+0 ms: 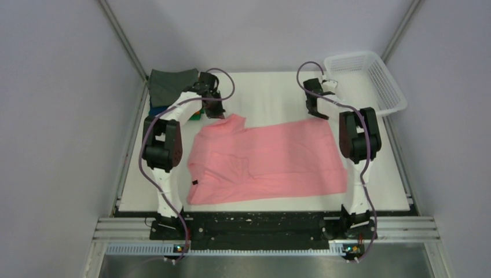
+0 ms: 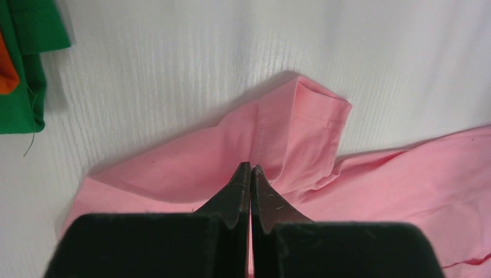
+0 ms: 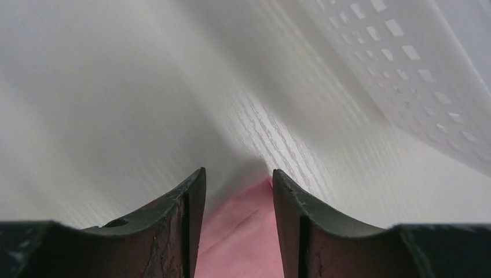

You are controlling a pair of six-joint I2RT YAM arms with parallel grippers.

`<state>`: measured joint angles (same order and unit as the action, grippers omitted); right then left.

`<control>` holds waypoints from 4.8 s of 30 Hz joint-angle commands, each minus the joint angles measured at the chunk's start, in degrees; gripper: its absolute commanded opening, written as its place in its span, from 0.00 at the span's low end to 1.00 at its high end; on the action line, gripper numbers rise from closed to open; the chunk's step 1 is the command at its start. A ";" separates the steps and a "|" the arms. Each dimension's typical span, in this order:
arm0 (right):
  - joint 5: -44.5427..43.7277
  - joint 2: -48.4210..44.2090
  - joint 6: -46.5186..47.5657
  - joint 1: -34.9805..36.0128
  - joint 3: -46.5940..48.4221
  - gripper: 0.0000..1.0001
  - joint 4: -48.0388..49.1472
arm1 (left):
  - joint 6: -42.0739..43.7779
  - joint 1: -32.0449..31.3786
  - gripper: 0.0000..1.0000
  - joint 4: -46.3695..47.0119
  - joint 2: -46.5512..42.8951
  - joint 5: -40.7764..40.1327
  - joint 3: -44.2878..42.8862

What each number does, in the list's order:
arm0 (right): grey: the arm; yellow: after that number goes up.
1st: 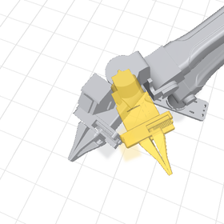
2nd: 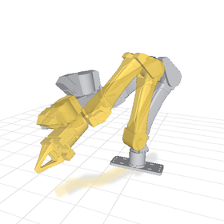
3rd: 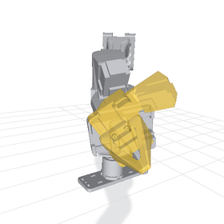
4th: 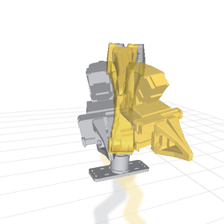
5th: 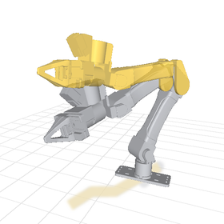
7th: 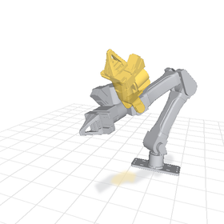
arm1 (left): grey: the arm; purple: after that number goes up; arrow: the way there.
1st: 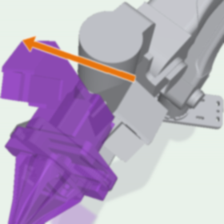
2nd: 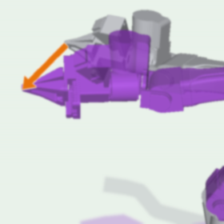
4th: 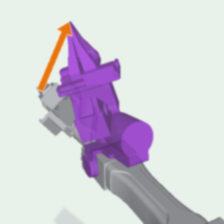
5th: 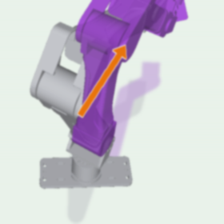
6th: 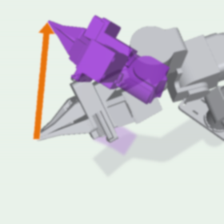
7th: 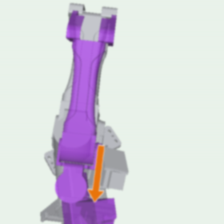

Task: Fold and stack the t-shirts
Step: Grab the side of the flattened tshirt furthest away from the robot with both arms, then fold the other side of the tshirt into a rectangle, then rotate the tshirt 90 degrees

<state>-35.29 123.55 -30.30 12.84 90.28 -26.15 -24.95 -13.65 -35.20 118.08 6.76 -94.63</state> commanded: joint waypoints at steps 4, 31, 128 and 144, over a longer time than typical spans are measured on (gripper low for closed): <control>-1.68 -3.84 -1.76 -0.20 -3.75 0.39 -2.05 | -1.08 -0.84 0.00 3.07 -7.10 1.30 2.89; -0.69 -22.48 3.84 2.14 -18.41 0.00 4.76 | -3.97 -2.11 0.00 5.30 -22.93 2.12 17.37; 35.83 -61.89 6.49 0.34 -50.98 0.99 5.94 | -19.30 -4.56 0.99 8.90 -68.42 19.05 61.71; 48.50 -56.25 1.63 4.26 -62.66 0.99 15.88 | -20.11 -4.53 0.99 9.01 -10.44 1.71 27.13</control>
<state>11.46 73.14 -26.68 14.72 32.14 -10.37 -49.56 -18.61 -22.98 96.12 22.48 -54.15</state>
